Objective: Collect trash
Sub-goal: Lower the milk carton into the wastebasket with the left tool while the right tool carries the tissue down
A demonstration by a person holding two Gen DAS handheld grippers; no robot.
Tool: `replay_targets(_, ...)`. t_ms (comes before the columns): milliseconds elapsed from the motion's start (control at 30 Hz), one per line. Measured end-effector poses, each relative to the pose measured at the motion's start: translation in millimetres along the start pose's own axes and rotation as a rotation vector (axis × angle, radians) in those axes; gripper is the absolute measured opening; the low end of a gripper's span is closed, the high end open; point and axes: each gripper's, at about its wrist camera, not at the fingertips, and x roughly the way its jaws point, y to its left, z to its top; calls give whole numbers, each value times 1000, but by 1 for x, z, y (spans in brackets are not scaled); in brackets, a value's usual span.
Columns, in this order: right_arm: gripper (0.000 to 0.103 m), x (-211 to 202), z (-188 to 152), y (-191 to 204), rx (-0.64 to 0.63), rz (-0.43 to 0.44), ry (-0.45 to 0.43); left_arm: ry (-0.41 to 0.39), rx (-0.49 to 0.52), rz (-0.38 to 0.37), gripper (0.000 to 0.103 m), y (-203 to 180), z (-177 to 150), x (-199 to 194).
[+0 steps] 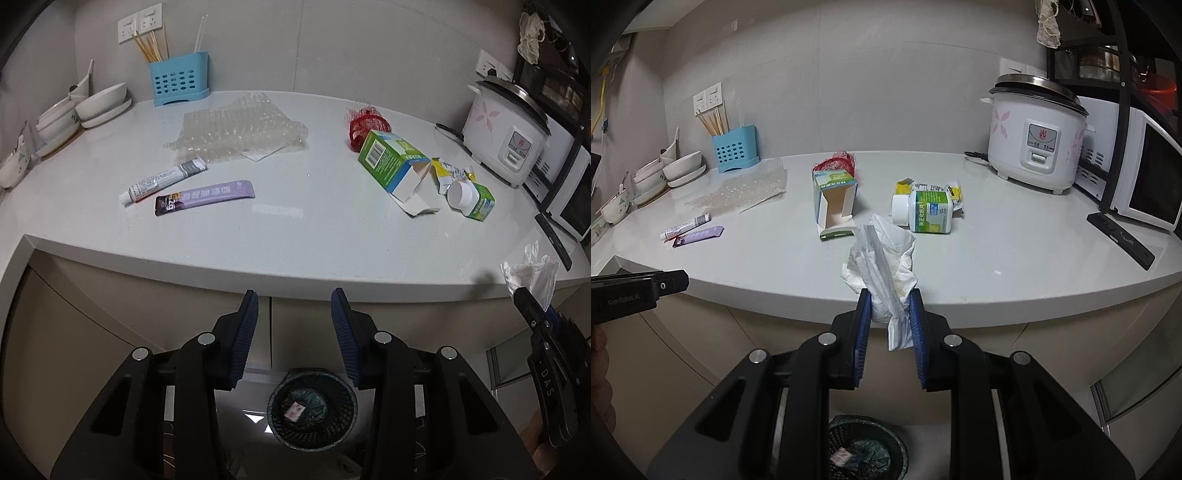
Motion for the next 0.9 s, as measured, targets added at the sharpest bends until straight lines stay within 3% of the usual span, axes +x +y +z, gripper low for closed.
replay_targets(333, 20, 22, -81, 15, -7, 80, 78, 29, 13, -40, 41, 11, -67, 30)
replay_targets(533, 20, 43, -125, 22, 11, 102, 155, 5, 28, -64, 41, 16, -106, 47)
replay_targets(900, 20, 105, -213, 42, 8, 101, 341, 120, 34, -71, 41, 23, -180, 139)
